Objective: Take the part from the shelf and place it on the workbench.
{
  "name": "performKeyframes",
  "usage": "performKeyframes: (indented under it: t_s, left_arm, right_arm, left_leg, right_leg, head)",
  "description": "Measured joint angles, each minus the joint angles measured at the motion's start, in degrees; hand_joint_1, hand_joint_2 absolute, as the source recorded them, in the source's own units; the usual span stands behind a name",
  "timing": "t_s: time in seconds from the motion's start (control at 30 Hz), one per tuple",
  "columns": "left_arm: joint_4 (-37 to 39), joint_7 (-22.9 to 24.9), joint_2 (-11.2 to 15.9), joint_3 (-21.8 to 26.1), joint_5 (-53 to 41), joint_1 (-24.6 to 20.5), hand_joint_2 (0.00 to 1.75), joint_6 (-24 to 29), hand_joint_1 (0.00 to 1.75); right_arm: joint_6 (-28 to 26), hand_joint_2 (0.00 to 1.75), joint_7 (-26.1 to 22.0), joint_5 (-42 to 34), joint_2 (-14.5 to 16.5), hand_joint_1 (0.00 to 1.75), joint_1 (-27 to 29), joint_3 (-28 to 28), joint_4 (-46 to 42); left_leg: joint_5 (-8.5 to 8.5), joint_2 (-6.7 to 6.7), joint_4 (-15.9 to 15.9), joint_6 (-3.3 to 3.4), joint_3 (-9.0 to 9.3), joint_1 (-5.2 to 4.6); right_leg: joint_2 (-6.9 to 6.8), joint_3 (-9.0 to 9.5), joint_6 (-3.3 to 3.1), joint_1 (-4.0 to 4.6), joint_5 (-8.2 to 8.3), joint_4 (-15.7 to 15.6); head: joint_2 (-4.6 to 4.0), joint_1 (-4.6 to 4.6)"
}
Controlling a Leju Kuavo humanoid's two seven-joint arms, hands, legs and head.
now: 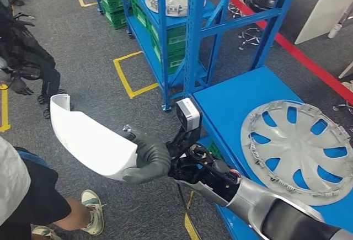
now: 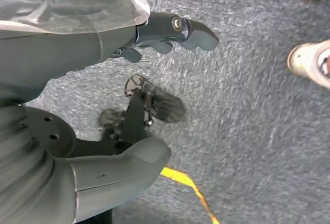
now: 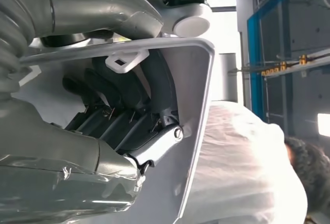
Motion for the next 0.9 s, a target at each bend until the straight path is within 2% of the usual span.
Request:
performKeyframes:
  t_s: [0.03, 0.07, 0.1, 0.13, 0.2, 0.23, 0.27, 0.33, 0.37, 0.43, 0.5, 0.53, 0.57, 0.6, 0.63, 0.7, 0.73, 0.77, 0.83, 0.9]
  left_arm:
    - [0.0, 0.0, 0.0, 0.0, 0.0, 0.0, 1.75, 0.0, 0.00]
    - [0.0, 0.0, 0.0, 0.0, 0.0, 0.0, 1.75, 0.0, 0.00]
    - [0.0, 0.0, 0.0, 0.0, 0.0, 0.0, 1.75, 0.0, 0.00]
    - [0.0, 0.0, 0.0, 0.0, 0.0, 0.1, 1.75, 0.0, 0.00]
    - [0.0, 0.0, 0.0, 0.0, 0.0, 0.0, 1.75, 0.0, 0.00]
    - [0.0, 0.0, -0.1, 0.0, -0.1, -0.1, 1.75, 0.0, 0.00]
    - [0.0, 0.0, -0.1, 0.0, -0.1, -0.1, 1.75, 0.0, 0.00]
    - [0.0, 0.1, -0.1, 0.0, -0.2, 0.0, 1.75, 0.0, 0.00]
    - [0.0, 0.1, -0.1, 0.0, -0.2, 0.2, 1.75, 0.0, 0.00]
    - [0.0, 0.2, -0.1, 0.0, -0.3, 0.2, 1.75, 0.0, 0.00]
    - [0.0, 0.2, -0.1, 0.0, -0.3, 0.0, 1.75, 0.0, 0.00]
    - [0.0, 0.2, -0.1, 0.0, -0.3, 0.0, 1.75, 0.0, 0.00]
    - [0.0, 0.2, -0.2, 0.0, -0.3, 0.1, 1.75, 0.0, 0.00]
    - [0.0, 0.3, -0.2, 0.0, -0.3, 0.2, 1.75, 0.0, 0.00]
    - [0.0, 0.3, -0.2, 0.0, -0.3, 0.3, 1.75, 0.0, 0.00]
    - [0.0, 0.3, -0.1, 0.0, -0.3, 0.3, 1.75, 0.0, 0.00]
    - [0.0, 0.2, -0.1, 0.0, -0.3, 0.2, 1.75, 0.0, 0.00]
    - [0.0, 0.2, -0.1, 0.0, -0.3, 0.2, 1.75, 0.0, 0.00]
    - [0.0, 0.2, -0.1, 0.0, -0.3, 0.2, 1.75, 0.0, 0.00]
    - [0.0, 0.2, -0.1, 0.0, -0.3, 0.2, 1.75, 0.0, 0.00]
  right_arm:
    - [0.0, 1.75, 0.0, 0.0, 0.0, 1.66, 0.1, 0.0, 0.0]
    - [0.0, 1.75, 0.0, -0.1, 0.0, 1.66, 0.2, 0.0, 0.1]
    - [0.0, 1.75, 0.0, -0.1, 0.0, 1.66, 0.2, 0.0, 0.1]
    - [0.0, 1.75, 0.0, -0.1, 0.0, 1.66, 0.2, 0.0, 0.1]
    - [0.0, 1.75, 0.0, -0.1, 0.0, 1.66, 0.2, -0.1, 0.2]
    - [0.0, 1.75, 0.0, -0.1, 0.0, 1.66, 0.2, -0.1, 0.2]
    - [-0.1, 1.75, 0.0, -0.1, 0.0, 1.66, 0.1, -0.2, 0.2]
    - [-0.2, 1.75, 0.1, -0.1, 0.0, 1.66, 0.1, -0.2, 0.2]
    - [-0.3, 1.75, 0.1, -0.1, 0.0, 1.66, 0.1, -0.3, 0.2]
    - [-0.3, 1.75, 0.0, -0.1, 0.0, 1.66, 0.1, -0.3, 0.2]
    - [-0.3, 1.75, 0.1, -0.1, 0.0, 1.66, 0.2, -0.3, 0.2]
    - [-0.4, 1.75, 0.1, -0.1, 0.0, 1.66, 0.4, -0.3, 0.2]
    - [-0.4, 1.75, 0.1, -0.1, 0.0, 1.66, 0.5, -0.3, 0.2]
    - [-0.4, 1.75, 0.1, -0.1, 0.0, 1.66, 0.6, -0.3, 0.2]
    - [-0.4, 1.75, 0.2, -0.1, 0.0, 1.66, 0.7, -0.3, 0.2]
    - [-0.4, 1.75, 0.2, -0.1, 0.0, 1.66, 0.7, -0.3, 0.2]
    - [-0.4, 1.75, 0.2, -0.1, 0.0, 1.66, 0.7, -0.3, 0.2]
    - [-0.3, 1.75, 0.2, -0.1, 0.0, 1.66, 0.7, -0.3, 0.2]
    - [-0.2, 1.75, 0.2, -0.1, 0.0, 1.66, 0.6, -0.3, 0.2]
    - [-0.2, 1.75, 0.2, -0.2, 0.0, 1.66, 0.7, -0.3, 0.1]
  left_leg:
    - [-0.03, -0.46, 0.0, 0.09, 0.02, -0.09]
    - [-0.07, -0.98, 0.0, 0.15, 0.07, -0.16]
    - [-0.10, -1.55, 0.0, 0.16, 0.19, -0.20]
    - [-0.14, -2.15, 0.0, 0.14, 0.35, -0.22]
    - [-0.26, -3.28, 0.1, -0.03, 0.50, -0.24]
    - [-0.26, -3.81, 0.2, -0.23, 0.33, -0.23]
    - [-0.18, -4.23, 0.3, -0.50, 0.01, -0.15]
    - [0.15, -5.09, 0.3, -1.22, -0.52, 0.02]
    - [0.09, -5.08, 0.3, -1.50, -0.61, 0.07]
    - [-1.68, -3.54, 3.2, -2.00, -1.91, -0.07]
    - [-5.31, -1.25, 10.8, -2.42, -5.80, 0.01]
    - [-6.76, -0.70, 14.8, -2.61, -7.96, 0.10]
    - [-7.28, -0.45, 17.3, -2.74, -9.38, 0.17]
    - [-6.69, -0.32, 17.5, -2.82, -9.63, 0.23]
    - [-5.08, -0.16, 15.2, -2.84, -8.55, 0.29]
    - [-1.20, 1.03, 6.4, -2.71, -3.96, 0.26]
    - [0.04, 1.53, 2.7, -2.45, -2.06, 0.15]
    - [0.53, 1.85, 0.6, -2.13, -0.96, 0.02]
    - [0.49, 1.35, 0.0, -1.37, -0.72, -0.23]
    - [0.48, 0.80, -0.1, -0.69, -0.51, -0.14]
  right_leg:
    - [0.34, -1.99, -0.04, 0.01, -1.40, 4.1]
    - [0.48, -3.18, -0.13, 0.01, -1.69, 6.3]
    - [0.55, -3.21, -0.29, 0.02, -0.72, 5.9]
    - [0.73, -2.06, -0.52, 0.03, 1.33, 3.1]
    - [2.49, 1.64, -1.15, 0.06, 6.02, -5.8]
    - [3.44, 3.21, -1.34, 0.06, 7.32, -9.3]
    - [4.22, 4.04, -1.47, 0.11, 7.84, -11.4]
    - [4.10, 4.53, -1.62, 0.14, 7.72, -12.4]
    - [3.67, 4.69, -1.82, 0.03, 7.92, -12.6]
    - [2.59, 5.25, -2.26, -0.27, 8.30, -13.4]
    - [1.38, 5.42, -2.49, -0.22, 8.39, -13.7]
    - [0.78, 5.39, -2.53, -0.15, 8.36, -13.7]
    - [0.24, 5.37, -2.54, -0.11, 8.31, -13.7]
    - [-0.25, 5.37, -2.53, -0.10, 8.25, -13.7]
    - [-0.68, 5.40, -2.46, -0.10, 8.17, -13.6]
    - [-1.40, 5.51, -2.15, 0.02, 7.88, -13.5]
    - [-1.65, 5.56, -1.92, 0.17, 7.71, -13.4]
    - [-1.86, 5.61, -1.67, 0.31, 7.53, -13.4]
    - [-2.26, 5.81, -1.14, 0.46, 7.27, -13.4]
    - [-1.90, 5.59, -0.50, 0.26, 6.40, -12.6]
  head:
    - [0.00, 0.18]
    - [0.00, 0.28]
    - [0.00, 0.37]
    - [0.00, 0.47]
    - [0.00, 0.63]
    - [0.00, 0.63]
    - [0.00, 0.59]
    - [0.00, 0.59]
    - [0.00, 0.59]
    - [0.00, 0.06]
    - [0.00, -0.64]
    - [0.00, -0.81]
    - [0.00, -0.90]
    - [0.00, -0.97]
    - [0.00, -1.03]
    - [0.00, -1.17]
    - [0.00, -1.18]
    - [0.00, -1.12]
    - [0.00, -0.87]
    - [0.00, -0.68]
